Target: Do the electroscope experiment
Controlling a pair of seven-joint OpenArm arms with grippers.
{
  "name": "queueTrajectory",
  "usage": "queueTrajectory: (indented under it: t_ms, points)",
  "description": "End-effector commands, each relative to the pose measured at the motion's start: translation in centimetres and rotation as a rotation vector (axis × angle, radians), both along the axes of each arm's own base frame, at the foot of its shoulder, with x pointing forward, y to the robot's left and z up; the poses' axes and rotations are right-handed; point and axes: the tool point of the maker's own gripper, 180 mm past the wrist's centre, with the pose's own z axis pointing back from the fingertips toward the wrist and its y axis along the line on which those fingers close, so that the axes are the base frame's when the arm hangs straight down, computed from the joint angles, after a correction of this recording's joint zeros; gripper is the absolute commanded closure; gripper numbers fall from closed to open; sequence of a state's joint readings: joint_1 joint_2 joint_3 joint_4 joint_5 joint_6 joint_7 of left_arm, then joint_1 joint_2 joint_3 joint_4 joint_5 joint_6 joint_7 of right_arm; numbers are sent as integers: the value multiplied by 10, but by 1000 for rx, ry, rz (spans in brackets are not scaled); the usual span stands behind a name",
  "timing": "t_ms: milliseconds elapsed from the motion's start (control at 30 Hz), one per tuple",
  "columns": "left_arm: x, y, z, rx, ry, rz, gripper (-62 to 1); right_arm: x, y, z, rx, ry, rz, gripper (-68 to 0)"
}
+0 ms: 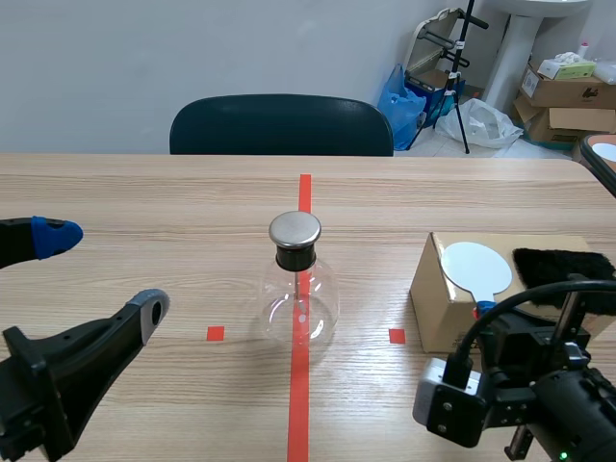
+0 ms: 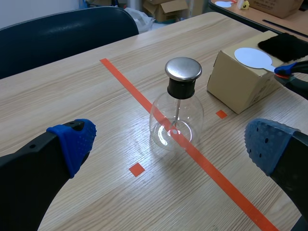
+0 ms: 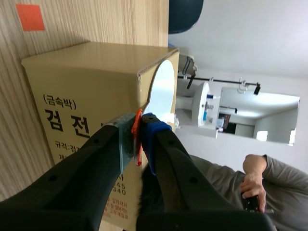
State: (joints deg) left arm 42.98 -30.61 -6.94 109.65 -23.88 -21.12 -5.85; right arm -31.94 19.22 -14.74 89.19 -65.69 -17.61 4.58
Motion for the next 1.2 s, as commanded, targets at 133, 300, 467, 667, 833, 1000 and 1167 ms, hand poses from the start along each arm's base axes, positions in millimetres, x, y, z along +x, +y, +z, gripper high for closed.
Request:
queueTrajectory:
  t_ms: [133, 300, 467, 667, 833, 1000, 1167]
  points:
    - [1, -3, 7, -21, -21, -2, -623, 10, -1, 24, -20, -124, 12, -11]
    - [0, -4, 4, -2, -17, -14, -623, 17, 3, 47, -34, -210, 14, -11]
    - [-10, -15, -5, 56, 9, -112, -208, 21, 12, 62, -50, -257, 24, -13]
    - [-13, -20, -22, 82, 35, -204, -19, 31, 28, 75, -49, -323, -15, -13]
    - [-2, -12, -47, 54, 32, -227, -19, 35, 42, 85, -37, -366, -34, -13]
    - [15, -4, -78, 41, 49, -229, -30, 33, 55, 85, -44, -380, -29, -13]
    - [28, -11, -100, 23, 62, -266, -30, 32, 63, 79, -62, -386, -23, -13]
